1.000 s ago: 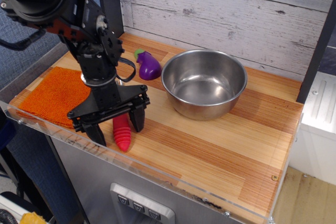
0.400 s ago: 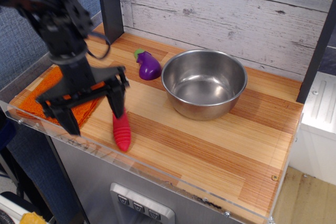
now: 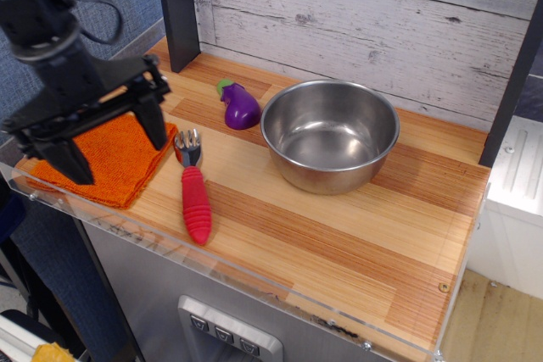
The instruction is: Put the fork to the right of the napkin.
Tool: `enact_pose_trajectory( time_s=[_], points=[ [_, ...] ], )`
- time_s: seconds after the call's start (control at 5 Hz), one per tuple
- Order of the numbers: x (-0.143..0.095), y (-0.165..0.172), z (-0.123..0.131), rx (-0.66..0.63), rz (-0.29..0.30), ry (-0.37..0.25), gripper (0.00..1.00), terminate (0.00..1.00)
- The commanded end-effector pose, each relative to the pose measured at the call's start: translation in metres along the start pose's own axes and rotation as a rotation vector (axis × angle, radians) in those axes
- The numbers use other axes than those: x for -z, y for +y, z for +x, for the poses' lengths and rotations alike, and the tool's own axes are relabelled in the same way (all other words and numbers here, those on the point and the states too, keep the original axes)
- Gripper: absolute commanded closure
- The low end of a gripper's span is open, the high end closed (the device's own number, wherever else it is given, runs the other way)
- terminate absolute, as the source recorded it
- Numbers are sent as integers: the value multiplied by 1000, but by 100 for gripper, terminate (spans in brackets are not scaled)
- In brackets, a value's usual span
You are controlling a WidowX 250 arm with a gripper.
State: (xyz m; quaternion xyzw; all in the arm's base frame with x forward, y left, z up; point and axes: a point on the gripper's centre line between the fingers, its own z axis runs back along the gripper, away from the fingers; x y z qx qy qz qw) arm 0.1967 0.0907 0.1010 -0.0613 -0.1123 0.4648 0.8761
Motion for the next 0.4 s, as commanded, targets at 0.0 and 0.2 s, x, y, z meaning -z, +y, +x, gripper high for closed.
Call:
enact_pose_trajectory(
  time_s=[0.0,0.2],
  points=[
    [-27,-27,16,38,-79,-42,0,0],
    [-27,-27,16,38,-79,-42,0,100]
  ],
)
